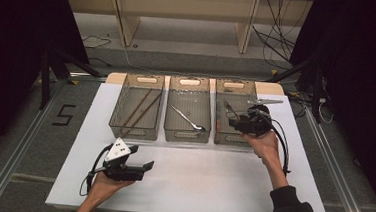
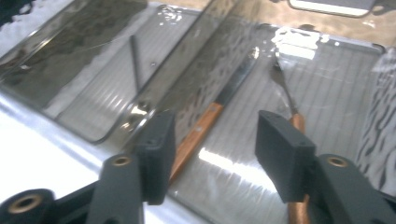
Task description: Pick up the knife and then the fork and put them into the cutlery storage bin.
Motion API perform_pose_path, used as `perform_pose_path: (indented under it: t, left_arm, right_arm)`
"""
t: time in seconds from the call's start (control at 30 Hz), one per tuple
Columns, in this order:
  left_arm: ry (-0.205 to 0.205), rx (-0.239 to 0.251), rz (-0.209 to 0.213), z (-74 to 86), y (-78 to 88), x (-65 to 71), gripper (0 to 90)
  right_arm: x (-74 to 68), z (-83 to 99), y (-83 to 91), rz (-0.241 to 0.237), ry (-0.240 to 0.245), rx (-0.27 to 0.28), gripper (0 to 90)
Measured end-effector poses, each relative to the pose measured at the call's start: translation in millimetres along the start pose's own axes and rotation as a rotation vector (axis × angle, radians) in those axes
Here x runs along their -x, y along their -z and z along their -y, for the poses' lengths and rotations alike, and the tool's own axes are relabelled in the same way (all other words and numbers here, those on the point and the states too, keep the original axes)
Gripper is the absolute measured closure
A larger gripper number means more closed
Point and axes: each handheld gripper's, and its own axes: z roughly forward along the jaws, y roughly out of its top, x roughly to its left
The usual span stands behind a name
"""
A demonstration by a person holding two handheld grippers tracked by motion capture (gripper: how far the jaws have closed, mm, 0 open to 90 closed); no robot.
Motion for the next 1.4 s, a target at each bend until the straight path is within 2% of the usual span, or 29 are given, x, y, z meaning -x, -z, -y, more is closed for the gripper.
perform_pose_path:
  t: [0.27,0.47,0.83,1.2,1.4]
  left_arm:
    - [0.007,0.001,0.003,0.0,0.0,0.1,18.7]
    - [0.010,0.001,0.005,0.0,-0.2,0.1,18.6]
    - [0.013,-0.003,0.009,-0.3,-0.5,0.0,18.6]
    - [0.027,0.000,0.014,-0.7,-0.2,-0.7,18.6]
    - [0.025,0.002,0.019,-0.7,0.6,-1.0,18.6]
  right_arm:
    - [-15.0,19.1,17.6,-0.049,0.025,0.071,37.5]
    - [-22.9,39.6,30.4,-0.087,0.024,0.113,35.8]
    - [-28.2,72.9,41.6,-0.102,0.029,0.138,32.9]
    - [-40.1,102.9,54.6,-0.158,0.048,0.165,29.7]
    - [-49.4,115.3,55.3,-0.186,0.063,0.179,27.0]
